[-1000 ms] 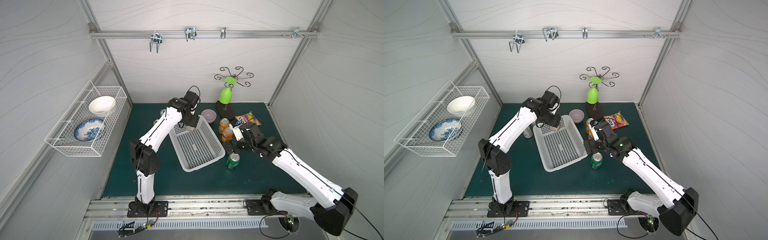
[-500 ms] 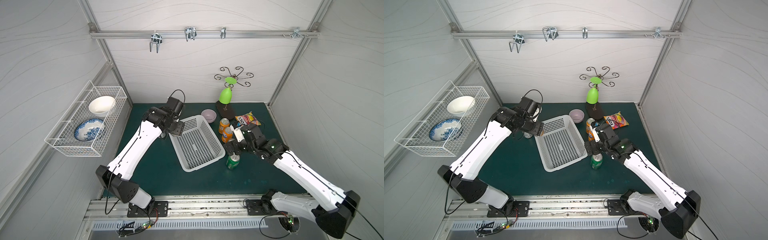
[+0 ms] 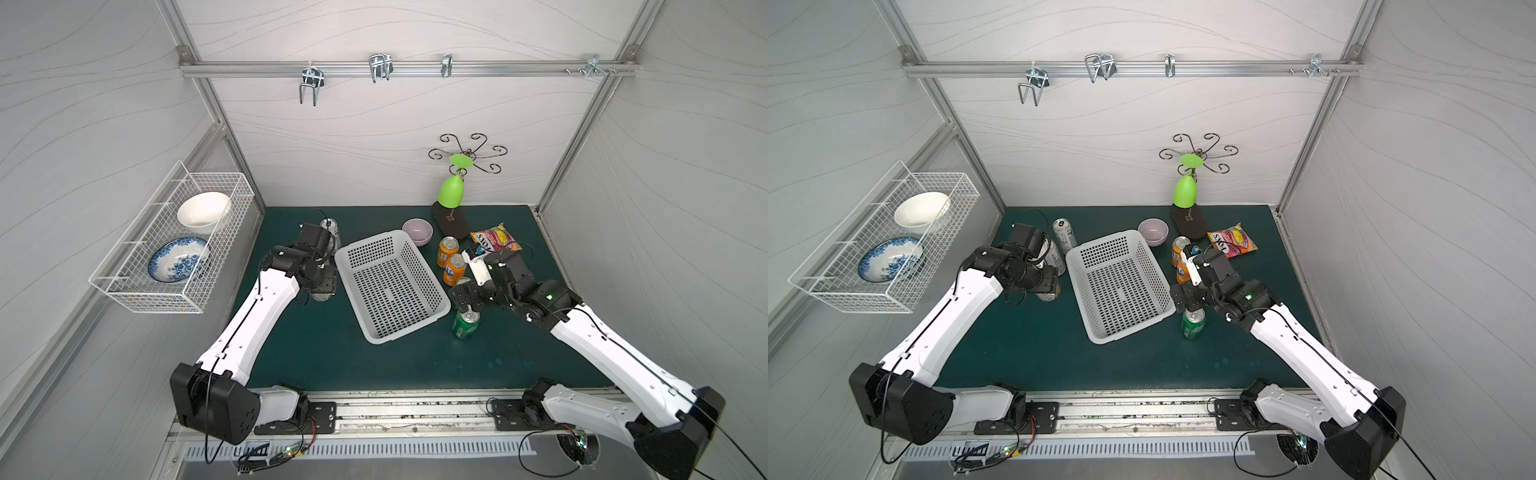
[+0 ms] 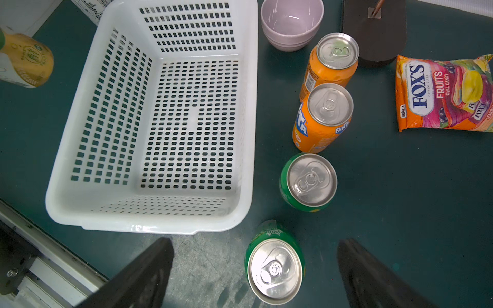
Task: Take out the drinks from the basket
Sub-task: Place the drink at the center of the board.
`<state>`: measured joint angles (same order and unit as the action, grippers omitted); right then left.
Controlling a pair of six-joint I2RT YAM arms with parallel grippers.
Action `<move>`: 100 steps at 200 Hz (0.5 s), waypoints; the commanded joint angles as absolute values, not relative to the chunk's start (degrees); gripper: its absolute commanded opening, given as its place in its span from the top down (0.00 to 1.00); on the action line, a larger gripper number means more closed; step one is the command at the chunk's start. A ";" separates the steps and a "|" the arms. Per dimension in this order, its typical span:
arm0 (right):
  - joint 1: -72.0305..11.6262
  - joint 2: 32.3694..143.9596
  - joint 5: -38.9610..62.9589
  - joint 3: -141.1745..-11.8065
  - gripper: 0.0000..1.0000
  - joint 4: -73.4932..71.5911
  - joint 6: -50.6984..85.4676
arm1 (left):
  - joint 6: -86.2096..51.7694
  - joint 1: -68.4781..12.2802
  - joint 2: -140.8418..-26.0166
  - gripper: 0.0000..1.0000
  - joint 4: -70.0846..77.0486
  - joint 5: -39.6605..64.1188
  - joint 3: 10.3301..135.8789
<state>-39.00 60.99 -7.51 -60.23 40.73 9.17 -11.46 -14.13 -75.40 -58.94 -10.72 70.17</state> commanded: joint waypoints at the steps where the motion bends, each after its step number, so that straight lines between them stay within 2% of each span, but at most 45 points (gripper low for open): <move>1: -38.76 59.77 -7.27 -59.77 0.01 41.66 8.92 | -13.61 -13.71 -76.11 0.43 -48.55 -11.96 69.43; 100: -38.81 59.58 -7.89 -60.46 0.01 42.46 8.88 | -14.25 -13.27 -87.39 0.44 -38.35 -11.82 66.09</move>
<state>-39.00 60.73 -7.53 -60.23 41.28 9.17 -13.76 -13.54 -86.59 -44.01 -11.14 65.14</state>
